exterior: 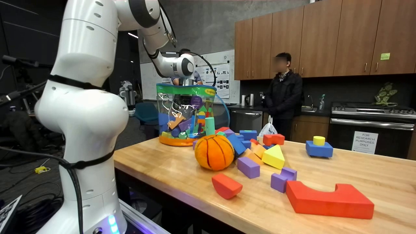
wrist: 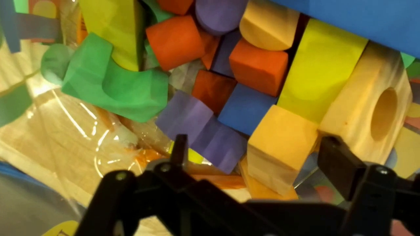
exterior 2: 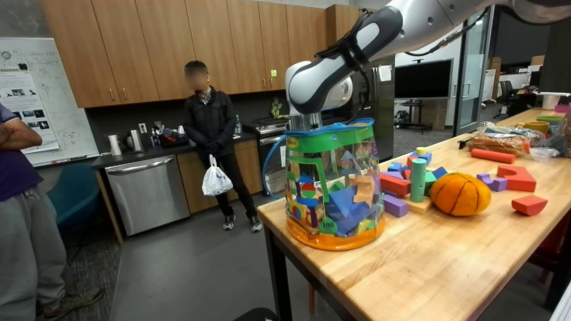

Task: Remove the blocks from the basket

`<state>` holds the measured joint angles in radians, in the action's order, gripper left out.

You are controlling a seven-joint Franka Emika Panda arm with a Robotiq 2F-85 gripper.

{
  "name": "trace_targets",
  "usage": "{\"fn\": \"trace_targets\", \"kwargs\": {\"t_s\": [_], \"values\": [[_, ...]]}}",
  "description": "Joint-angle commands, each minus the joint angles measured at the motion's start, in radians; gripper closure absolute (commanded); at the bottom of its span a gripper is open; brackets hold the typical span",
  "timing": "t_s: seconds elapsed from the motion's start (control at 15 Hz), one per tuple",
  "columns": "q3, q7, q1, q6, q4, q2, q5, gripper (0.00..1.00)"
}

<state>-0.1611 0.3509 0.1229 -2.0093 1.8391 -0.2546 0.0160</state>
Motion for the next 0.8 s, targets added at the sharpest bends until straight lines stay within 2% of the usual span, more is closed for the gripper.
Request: {"fn": "trace_targets", "kwargs": {"t_s": [0.0, 0.33, 0.4, 0.47, 0.53, 0.73], "values": [[-0.010, 0.035, -0.015, -0.004, 0.014, -0.009, -0.055, 0.00], [-0.030, 0.125, -0.018, 0.002, -0.005, -0.027, -0.138, 0.00], [-0.032, 0.134, -0.018, 0.002, -0.005, -0.027, -0.147, 0.25], [-0.033, 0.140, -0.018, 0.003, -0.004, -0.026, -0.155, 0.26], [-0.032, 0.143, -0.018, 0.002, -0.005, -0.026, -0.157, 0.32], [-0.029, 0.138, -0.018, -0.001, -0.002, -0.024, -0.158, 0.56]]}}
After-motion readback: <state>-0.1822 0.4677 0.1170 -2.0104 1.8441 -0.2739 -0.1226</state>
